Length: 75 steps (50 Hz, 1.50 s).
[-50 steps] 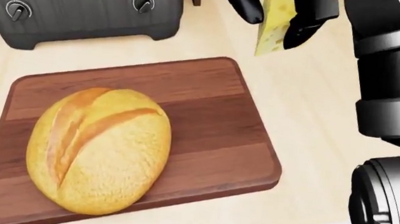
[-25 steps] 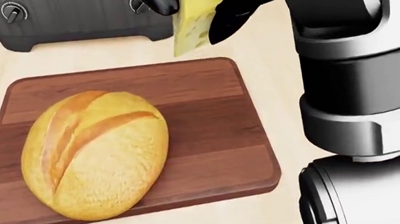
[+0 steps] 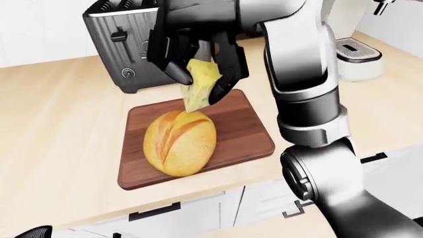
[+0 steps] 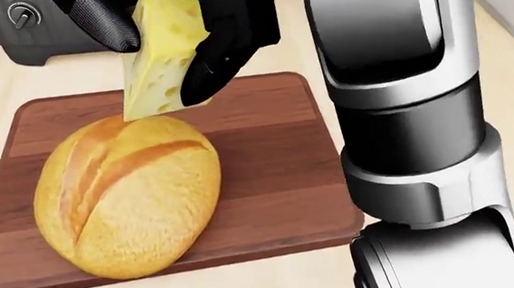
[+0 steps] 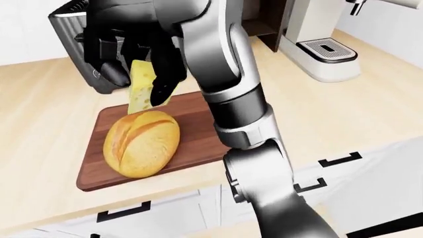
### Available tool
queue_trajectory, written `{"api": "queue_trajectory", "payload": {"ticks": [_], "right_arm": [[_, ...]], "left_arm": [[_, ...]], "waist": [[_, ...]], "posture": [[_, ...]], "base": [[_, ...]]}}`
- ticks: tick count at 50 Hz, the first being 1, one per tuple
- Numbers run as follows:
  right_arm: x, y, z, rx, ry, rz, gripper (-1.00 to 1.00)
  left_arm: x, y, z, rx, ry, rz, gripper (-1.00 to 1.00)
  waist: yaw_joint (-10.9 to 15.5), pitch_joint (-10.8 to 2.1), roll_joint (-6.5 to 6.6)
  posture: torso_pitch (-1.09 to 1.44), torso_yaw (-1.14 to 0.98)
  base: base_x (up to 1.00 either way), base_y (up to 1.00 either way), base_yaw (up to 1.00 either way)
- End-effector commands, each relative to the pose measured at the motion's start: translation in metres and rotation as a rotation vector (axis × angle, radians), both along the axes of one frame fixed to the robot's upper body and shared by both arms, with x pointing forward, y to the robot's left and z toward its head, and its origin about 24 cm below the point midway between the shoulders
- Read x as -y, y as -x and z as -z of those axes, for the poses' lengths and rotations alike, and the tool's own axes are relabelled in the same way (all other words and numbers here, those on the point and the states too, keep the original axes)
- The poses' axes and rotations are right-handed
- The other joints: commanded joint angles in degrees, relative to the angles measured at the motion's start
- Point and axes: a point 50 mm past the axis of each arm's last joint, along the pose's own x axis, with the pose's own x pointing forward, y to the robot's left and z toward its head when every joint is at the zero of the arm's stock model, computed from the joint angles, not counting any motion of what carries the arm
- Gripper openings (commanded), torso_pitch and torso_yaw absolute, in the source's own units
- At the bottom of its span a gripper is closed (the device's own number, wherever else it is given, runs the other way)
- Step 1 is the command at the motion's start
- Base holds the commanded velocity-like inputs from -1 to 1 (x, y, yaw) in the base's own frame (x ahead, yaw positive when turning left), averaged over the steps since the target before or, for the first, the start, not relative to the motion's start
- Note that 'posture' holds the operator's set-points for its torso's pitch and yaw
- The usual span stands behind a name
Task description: Pick up the wedge of cheese and place it on the slice of bread to prepare a simple cheese on bread dish.
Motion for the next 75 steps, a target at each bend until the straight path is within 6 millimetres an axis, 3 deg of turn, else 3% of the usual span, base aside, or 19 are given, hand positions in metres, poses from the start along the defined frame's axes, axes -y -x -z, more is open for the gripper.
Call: {"api": "queue_trajectory", "payload": {"ticks": [1, 13, 23, 38, 75], "right_arm": [[-0.001, 0.008, -0.017, 0.078, -0.041, -0.017, -1.00], [-0.018, 0.007, -0.026, 0.074, 0.001, -0.063, -1.00], [-0.027, -0.006, -0.009, 0.002, 0.012, -0.077, -1.00], [-0.045, -0.011, -0.012, 0.020, 0.022, -0.126, -1.00], [-0.071, -0.016, 0.044, -0.055, 0.156, -0.195, -1.00]], "left_arm": [[0.003, 0.004, -0.004, 0.024, -0.028, -0.003, 1.00], [0.003, 0.004, -0.004, 0.022, -0.028, 0.000, 1.00], [0.004, 0.005, -0.004, 0.022, -0.029, 0.004, 1.00], [0.003, 0.004, -0.004, 0.018, -0.024, 0.005, 1.00], [0.002, 0.003, -0.003, 0.017, -0.025, 0.008, 1.00]], "waist": [[-0.01, -1.23, 0.30], [-0.19, -1.28, 0.58], [-0.19, -1.48, 0.62], [-0.28, -1.43, 0.88], [-0.27, -1.71, 1.14]], "posture": [[0.00, 0.00], [0.00, 0.00], [0.00, 0.00], [0.00, 0.00], [0.00, 0.00]], "base": [[0.00, 0.00, 0.00], [0.00, 0.00, 0.00], [0.00, 0.00, 0.00], [0.00, 0.00, 0.00], [0.00, 0.00, 0.00]]}}
